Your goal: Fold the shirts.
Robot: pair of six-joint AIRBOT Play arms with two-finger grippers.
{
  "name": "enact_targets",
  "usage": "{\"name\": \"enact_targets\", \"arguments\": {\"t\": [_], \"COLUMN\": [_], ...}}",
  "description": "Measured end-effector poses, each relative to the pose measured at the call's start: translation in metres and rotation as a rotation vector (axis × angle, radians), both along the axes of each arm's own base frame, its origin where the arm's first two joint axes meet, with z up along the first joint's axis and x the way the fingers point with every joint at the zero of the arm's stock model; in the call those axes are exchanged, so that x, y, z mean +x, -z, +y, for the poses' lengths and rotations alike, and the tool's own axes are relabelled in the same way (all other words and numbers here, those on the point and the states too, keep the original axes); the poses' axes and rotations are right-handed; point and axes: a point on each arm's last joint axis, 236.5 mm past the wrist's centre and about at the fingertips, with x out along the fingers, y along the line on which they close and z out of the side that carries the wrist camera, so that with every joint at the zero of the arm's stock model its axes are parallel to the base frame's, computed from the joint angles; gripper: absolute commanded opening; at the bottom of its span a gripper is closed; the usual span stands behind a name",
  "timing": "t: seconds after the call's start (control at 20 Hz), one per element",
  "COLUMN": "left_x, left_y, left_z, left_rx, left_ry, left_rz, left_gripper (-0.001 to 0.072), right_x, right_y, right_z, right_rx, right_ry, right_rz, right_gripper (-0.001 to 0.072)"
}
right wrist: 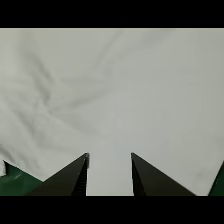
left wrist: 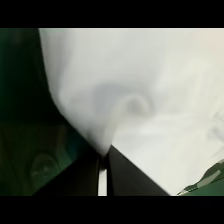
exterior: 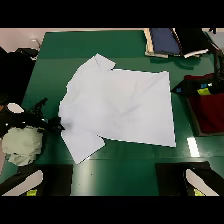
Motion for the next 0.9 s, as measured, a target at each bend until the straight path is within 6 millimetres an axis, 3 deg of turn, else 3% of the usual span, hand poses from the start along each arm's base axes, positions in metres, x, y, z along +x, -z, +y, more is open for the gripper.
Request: {"name": "enact_targets", "arguments": {"t": [0.1,0.15,0.25,0.35,0.45,0.6,0.8,0.9], "left_x": [0.007,0.011,0.016,0.019,0.02,0.021,0.022,0.022], "left_y": [-0.015,-0.023,-0.036,-0.044,-0.049,-0.052,-0.054,-0.054], "left_z": [-0.001,-0.001,-0.001,-0.002,-0.002,-0.002,-0.003,-0.004], "left_rx": [-0.002,0.001,0.007,0.008,0.009,0.006,0.005,0.001], "left_ry": [0.009,0.011,0.015,0.017,0.017,0.017,0.016,0.015], "left_rz": [-0.05,-0.079,-0.127,-0.155,-0.169,-0.182,-0.186,-0.187], "left_gripper": [0.003,0.003,0.003,0.003,0.003,0.0031,0.003,0.0031], "right_x": [-0.019,-0.034,-0.066,-0.104,-0.136,-0.166,-0.169,-0.167], "right_y": [0.025,0.044,0.085,0.124,0.157,0.188,0.203,0.21], "right_z": [-0.025,-0.04,-0.068,-0.082,-0.083,-0.075,-0.065,-0.055], "right_rx": [-0.026,-0.041,-0.057,-0.035,0.002,0.044,0.11,0.139], "right_ry": [0.052,0.088,0.175,0.253,0.295,0.322,0.325,0.297], "right_rz": [0.104,0.174,0.316,0.461,0.575,0.67,0.723,0.756], "right_gripper": [0.0332,0.0456,0.0475,0.0448,0.0428,0.0428,0.0426,0.0363]}}
